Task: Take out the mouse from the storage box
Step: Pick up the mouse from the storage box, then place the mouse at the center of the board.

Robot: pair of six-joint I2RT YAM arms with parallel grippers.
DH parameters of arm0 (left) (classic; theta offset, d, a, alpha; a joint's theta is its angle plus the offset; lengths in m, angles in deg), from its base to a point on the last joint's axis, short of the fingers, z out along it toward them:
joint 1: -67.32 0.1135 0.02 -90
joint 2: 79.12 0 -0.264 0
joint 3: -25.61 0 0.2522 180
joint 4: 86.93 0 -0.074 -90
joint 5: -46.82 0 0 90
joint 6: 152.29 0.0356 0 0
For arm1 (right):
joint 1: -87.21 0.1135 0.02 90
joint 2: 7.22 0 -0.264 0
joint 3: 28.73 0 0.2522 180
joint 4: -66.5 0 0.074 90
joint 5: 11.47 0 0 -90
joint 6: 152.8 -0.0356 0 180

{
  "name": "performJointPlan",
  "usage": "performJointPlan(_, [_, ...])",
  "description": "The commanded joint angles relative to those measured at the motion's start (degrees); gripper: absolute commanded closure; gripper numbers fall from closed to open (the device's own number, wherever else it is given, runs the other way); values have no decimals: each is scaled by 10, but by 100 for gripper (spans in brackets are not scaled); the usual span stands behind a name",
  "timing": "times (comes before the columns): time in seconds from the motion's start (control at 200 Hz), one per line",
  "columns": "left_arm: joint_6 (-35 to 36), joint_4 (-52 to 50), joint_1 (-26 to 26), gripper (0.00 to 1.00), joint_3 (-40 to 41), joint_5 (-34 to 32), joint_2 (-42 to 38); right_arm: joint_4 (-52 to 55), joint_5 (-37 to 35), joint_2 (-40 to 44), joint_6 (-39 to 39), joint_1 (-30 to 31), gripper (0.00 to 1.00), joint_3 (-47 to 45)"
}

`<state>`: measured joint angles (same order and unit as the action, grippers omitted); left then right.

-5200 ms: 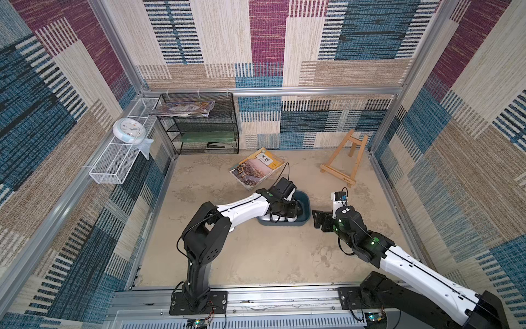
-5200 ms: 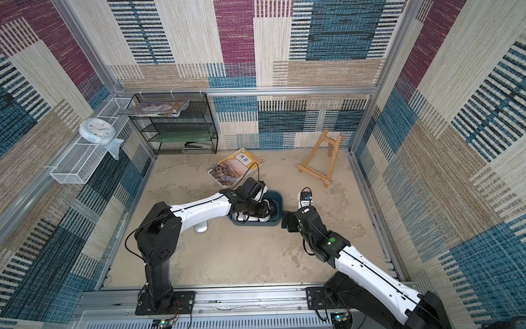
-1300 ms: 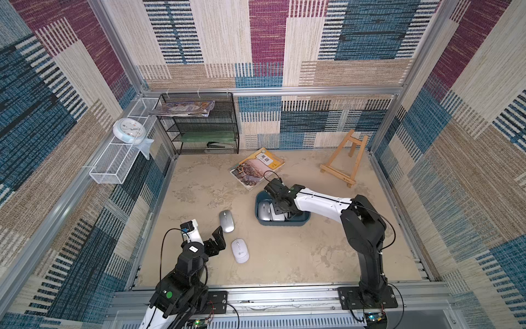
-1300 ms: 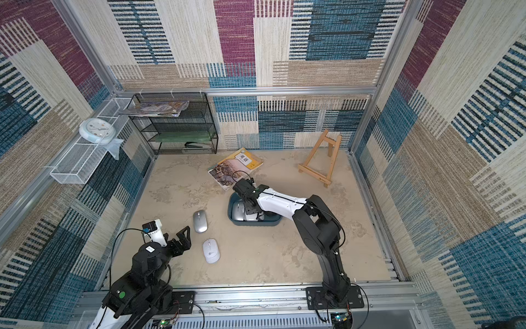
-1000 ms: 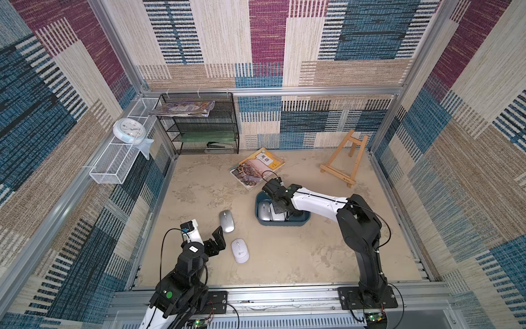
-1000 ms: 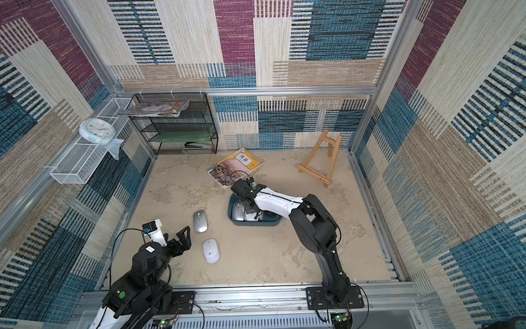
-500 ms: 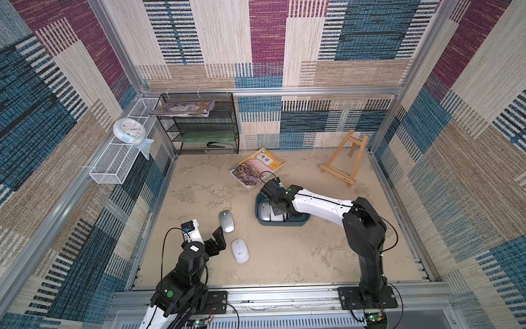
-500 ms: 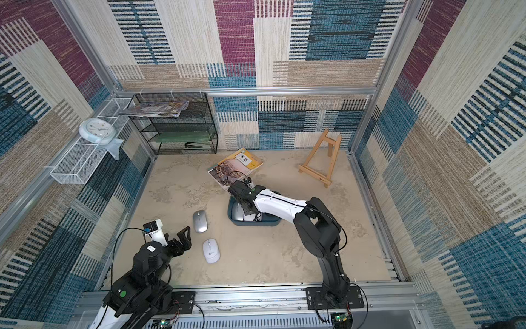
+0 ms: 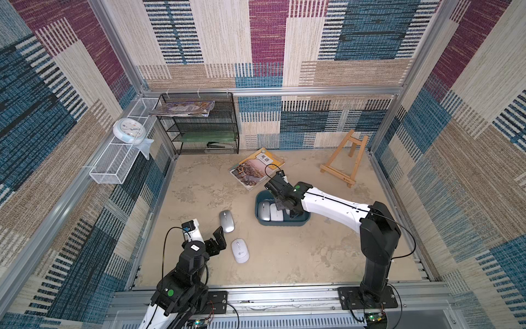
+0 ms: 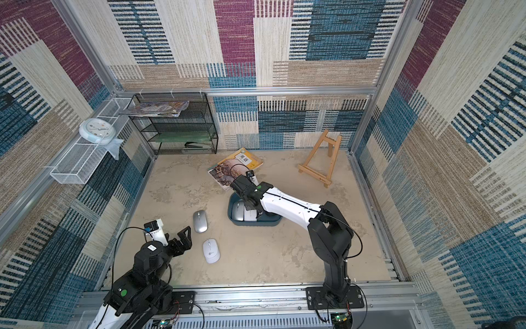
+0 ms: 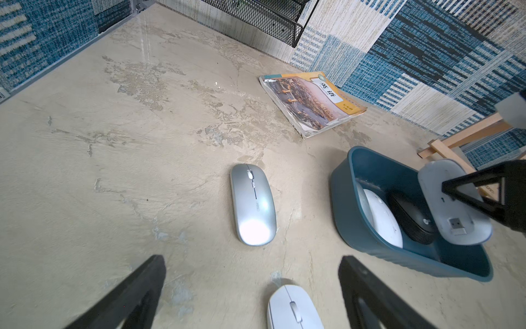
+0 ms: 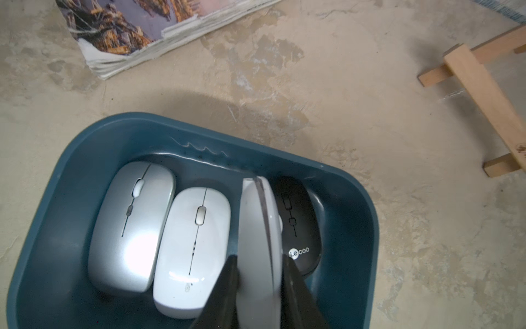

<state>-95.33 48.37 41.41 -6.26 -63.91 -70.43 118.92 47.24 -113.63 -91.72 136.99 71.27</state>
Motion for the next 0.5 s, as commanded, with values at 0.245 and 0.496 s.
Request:
performJointPlan(0.245, [3,15,1,1,1,-3,2,41,-108,52,21,-15,87,1])
performJointPlan(0.496, [3,17,1,1,1,-6,3,46,-137,76,21,-71,86,-38])
